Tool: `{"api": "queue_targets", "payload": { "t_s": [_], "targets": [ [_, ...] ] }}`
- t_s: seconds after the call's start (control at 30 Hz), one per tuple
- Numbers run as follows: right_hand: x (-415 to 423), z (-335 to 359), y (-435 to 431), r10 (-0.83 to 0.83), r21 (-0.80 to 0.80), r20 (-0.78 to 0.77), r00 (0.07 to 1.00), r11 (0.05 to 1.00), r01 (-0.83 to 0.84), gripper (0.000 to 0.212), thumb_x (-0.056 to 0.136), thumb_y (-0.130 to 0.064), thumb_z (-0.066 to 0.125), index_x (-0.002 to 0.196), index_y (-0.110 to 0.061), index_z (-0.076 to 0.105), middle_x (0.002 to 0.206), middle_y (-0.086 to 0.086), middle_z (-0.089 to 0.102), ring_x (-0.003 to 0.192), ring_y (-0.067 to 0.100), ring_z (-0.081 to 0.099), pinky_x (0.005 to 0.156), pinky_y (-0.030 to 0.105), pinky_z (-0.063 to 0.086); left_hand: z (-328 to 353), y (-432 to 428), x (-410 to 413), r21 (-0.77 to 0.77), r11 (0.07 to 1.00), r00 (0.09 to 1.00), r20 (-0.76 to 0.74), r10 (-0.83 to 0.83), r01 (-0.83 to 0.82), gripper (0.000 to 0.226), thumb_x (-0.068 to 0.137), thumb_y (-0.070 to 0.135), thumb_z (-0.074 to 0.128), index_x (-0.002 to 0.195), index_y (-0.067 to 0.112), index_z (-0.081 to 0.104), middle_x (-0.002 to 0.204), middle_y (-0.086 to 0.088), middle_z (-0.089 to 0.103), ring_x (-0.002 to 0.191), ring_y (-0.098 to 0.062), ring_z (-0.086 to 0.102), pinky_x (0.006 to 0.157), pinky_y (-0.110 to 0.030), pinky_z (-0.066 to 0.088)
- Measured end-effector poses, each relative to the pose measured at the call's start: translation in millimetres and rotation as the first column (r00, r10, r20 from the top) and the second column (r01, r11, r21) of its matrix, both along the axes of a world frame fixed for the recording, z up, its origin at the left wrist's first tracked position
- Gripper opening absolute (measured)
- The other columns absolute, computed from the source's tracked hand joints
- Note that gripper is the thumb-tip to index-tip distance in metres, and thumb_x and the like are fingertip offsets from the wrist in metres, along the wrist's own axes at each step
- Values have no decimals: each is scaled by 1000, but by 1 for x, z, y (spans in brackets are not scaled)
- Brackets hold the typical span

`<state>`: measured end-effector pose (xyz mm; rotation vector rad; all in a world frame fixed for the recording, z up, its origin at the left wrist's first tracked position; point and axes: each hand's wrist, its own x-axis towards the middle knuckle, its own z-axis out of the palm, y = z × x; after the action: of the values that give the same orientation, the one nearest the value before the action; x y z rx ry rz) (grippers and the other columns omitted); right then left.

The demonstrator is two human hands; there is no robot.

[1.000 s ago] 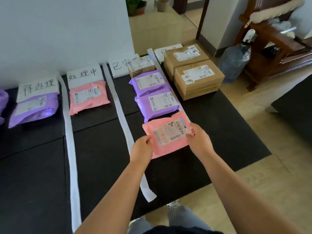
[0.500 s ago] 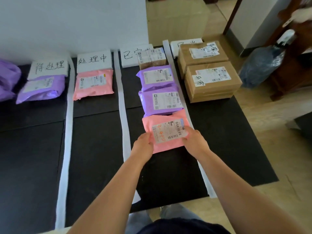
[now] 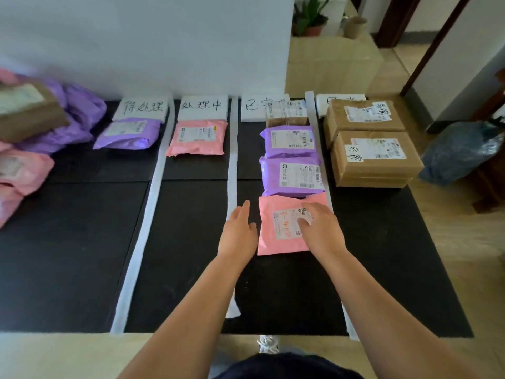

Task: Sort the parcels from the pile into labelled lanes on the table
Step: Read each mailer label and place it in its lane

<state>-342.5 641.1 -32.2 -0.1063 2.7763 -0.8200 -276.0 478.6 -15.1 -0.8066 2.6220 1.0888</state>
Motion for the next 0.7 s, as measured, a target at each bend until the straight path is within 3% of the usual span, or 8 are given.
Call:
{"api": "queue_targets", "payload": {
  "t_s": [0.13, 0.23, 0.43, 0.53, 0.7],
  "targets": [
    [11, 18, -37, 69, 31, -27, 997, 997, -68, 36, 99, -27, 58, 134, -25, 55, 130, 0, 60, 116, 20, 58, 101, 35, 45, 13, -20, 23, -6, 995, 994, -51, 97, -97, 60, 103, 18, 48, 155, 30, 22, 161, 1, 27, 140, -20, 41, 107, -34, 44],
    [26, 28, -63, 142, -35, -82, 986, 989, -146, 38, 97, -22, 60, 135, -23, 56, 134, -1, 58, 121, 19, 55, 101, 31, 41, 20, -44, 43, 10, 985, 982, -77, 173, -173, 63, 101, 20, 52, 155, 33, 22, 161, 2, 27, 138, -19, 43, 106, -38, 48],
    [71, 47, -129, 259, -115, -105, 960, 956, -271, 42, 99, -21, 59, 140, -20, 55, 146, -1, 51, 134, 16, 48, 107, 29, 39, 33, -107, 104, 27, 972, 962, -139, 237, -235, 59, 103, 21, 47, 156, 30, 22, 161, 3, 27, 143, -18, 35, 111, -37, 42],
    [107, 48, -169, 316, -152, -91, 944, 933, -327, 43, 98, -20, 61, 141, -21, 54, 148, -1, 49, 137, 16, 46, 111, 33, 41, 36, -142, 145, 33, 956, 941, -169, 292, -291, 56, 104, 22, 46, 155, 27, 24, 158, 2, 31, 136, -19, 44, 108, -37, 45],
    [185, 50, -242, 440, -123, -66, 895, 887, -445, 47, 98, -22, 61, 144, -24, 50, 152, -2, 43, 140, 16, 41, 113, 39, 41, 34, -207, 225, 16, 938, 923, -173, 343, -346, 51, 105, 21, 44, 154, 23, 31, 158, 1, 33, 142, -18, 35, 112, -32, 34]
  ]
}}
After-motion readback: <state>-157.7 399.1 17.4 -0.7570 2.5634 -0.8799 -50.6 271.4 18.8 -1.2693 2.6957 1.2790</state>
